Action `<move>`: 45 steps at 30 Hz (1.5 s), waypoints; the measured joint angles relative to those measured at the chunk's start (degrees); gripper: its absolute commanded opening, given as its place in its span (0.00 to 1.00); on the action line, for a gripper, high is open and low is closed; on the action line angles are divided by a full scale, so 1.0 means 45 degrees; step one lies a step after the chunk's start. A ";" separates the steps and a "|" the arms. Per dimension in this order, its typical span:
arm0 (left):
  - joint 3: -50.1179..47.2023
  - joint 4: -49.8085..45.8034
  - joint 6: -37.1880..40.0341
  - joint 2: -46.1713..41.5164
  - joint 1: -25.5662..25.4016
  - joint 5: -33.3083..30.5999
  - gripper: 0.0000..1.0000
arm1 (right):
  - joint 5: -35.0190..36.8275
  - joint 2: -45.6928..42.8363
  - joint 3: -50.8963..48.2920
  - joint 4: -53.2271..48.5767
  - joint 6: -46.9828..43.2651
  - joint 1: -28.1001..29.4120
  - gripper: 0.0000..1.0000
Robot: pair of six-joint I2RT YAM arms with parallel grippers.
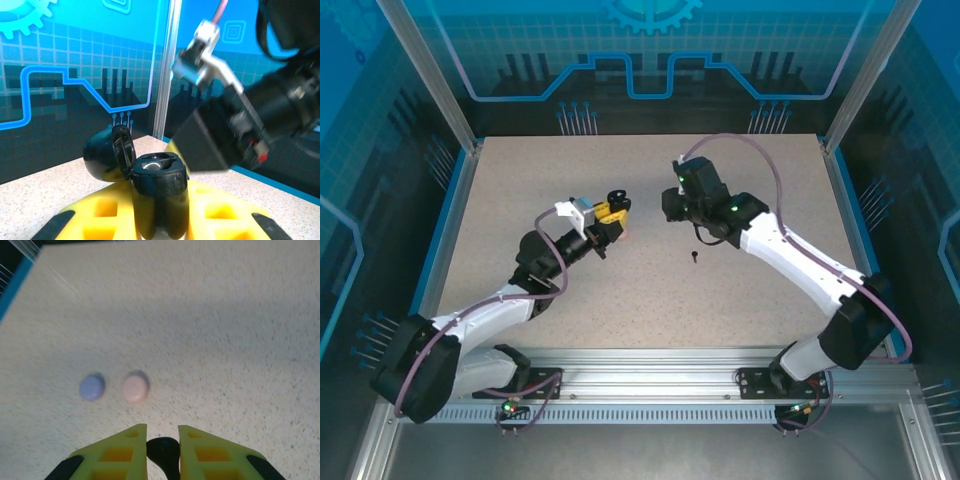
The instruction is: Insert wireless bluetooth earbuds into charging case
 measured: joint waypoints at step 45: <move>0.1797 0.4124 0.3007 0.3546 -0.1826 0.0753 0.00 | -0.2914 -0.4405 -0.3866 0.7213 -0.3279 0.1365 0.17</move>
